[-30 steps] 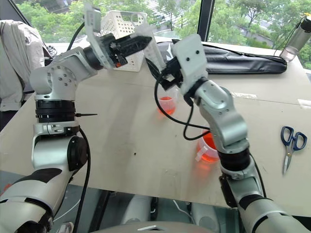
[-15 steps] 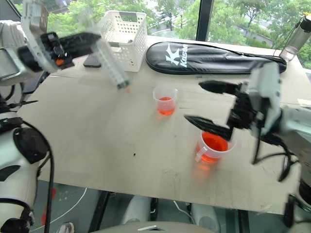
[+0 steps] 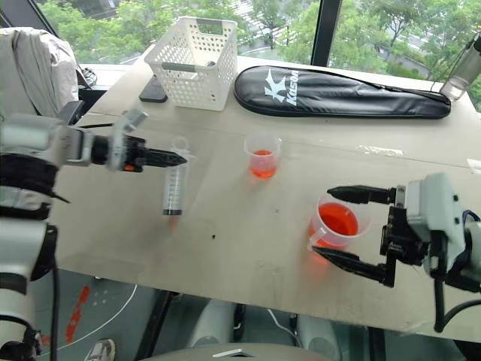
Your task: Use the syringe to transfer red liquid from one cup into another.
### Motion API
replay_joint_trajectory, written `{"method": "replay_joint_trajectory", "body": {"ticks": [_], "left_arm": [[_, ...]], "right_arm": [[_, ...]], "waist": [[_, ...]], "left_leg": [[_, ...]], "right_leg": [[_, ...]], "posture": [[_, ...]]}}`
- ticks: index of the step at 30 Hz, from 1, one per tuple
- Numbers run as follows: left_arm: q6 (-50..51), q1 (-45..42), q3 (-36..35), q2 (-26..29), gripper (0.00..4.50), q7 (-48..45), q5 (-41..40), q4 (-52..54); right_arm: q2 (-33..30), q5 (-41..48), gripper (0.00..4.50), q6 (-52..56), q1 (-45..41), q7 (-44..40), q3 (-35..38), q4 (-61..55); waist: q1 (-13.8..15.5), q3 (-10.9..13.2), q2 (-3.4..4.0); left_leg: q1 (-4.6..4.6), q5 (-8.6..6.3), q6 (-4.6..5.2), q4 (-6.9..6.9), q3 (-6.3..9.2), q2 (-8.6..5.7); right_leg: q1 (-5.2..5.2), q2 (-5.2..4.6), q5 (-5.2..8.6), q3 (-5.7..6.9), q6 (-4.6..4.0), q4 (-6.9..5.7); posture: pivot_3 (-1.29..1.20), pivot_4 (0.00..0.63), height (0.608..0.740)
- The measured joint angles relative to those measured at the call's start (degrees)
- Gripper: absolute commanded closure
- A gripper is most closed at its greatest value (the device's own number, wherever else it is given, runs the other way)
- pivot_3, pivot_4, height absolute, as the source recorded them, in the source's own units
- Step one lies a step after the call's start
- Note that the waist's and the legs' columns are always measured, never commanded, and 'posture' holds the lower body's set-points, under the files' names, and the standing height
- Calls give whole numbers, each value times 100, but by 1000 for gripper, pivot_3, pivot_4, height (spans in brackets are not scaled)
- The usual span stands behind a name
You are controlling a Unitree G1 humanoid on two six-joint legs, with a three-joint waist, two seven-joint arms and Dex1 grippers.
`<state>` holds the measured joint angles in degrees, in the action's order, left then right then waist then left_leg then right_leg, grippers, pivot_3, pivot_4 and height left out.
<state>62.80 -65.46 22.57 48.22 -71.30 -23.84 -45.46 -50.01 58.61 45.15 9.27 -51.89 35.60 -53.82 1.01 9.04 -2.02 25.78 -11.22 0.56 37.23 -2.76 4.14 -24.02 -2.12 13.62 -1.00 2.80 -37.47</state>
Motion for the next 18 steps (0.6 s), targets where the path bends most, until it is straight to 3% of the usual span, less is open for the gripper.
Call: {"method": "replay_joint_trajectory", "body": {"ticks": [3,4,5,8,9,13,16,18], "left_arm": [[-552,-292,187,-402,2963,-124,585,-835],[-699,-347,204,-492,1973,-128,707,-1038],[-862,-397,214,-576,1740,-158,854,-1244],[-1167,-415,163,-616,295,-245,1248,-1666],[-1199,-418,84,-618,113,-250,1281,-1677],[-1002,-418,-386,-492,113,-283,1296,-1550],[-873,44,-1198,-189,113,-159,937,-303],[-1021,747,-2109,-159,113,248,549,994]], "right_arm": [[60,91,0,-97,397,246,160,-222],[94,116,0,-126,520,314,175,-280],[104,137,0,-172,680,382,229,-355],[113,180,0,-349,1069,527,372,-451],[140,181,0,-403,1173,563,374,-456],[427,40,0,-698,1597,677,387,-475],[792,-64,0,-979,1921,744,573,-436],[948,-221,0,-1177,2082,715,636,-278]], "waist": [[-49,0,0],[-59,0,-1],[-64,1,-1],[-94,2,-4],[-91,2,-5],[-66,5,-10],[-64,6,-11],[-67,3,-3]], "left_leg": [[-3,0,1,-2,1,2],[-4,0,1,-3,4,4],[-5,0,1,-3,5,4],[-8,0,1,-1,11,8],[-8,0,1,0,14,8],[-4,0,0,4,10,7],[-3,0,0,0,7,7],[-10,0,0,-3,4,9]], "right_leg": [[0,4,-4,-2,7,-1],[0,6,-4,-2,7,-4],[-1,8,-4,-1,6,-10],[-1,11,-2,1,4,-16],[0,10,-1,4,2,-16],[1,8,-1,2,2,-13],[1,-2,-4,2,7,-13],[5,-10,-5,0,8,-10]], "posture": [[0,150,724],[0,150,724],[0,150,724],[0,150,724],[0,150,724],[0,150,724],[0,150,724],[0,150,724]]}}
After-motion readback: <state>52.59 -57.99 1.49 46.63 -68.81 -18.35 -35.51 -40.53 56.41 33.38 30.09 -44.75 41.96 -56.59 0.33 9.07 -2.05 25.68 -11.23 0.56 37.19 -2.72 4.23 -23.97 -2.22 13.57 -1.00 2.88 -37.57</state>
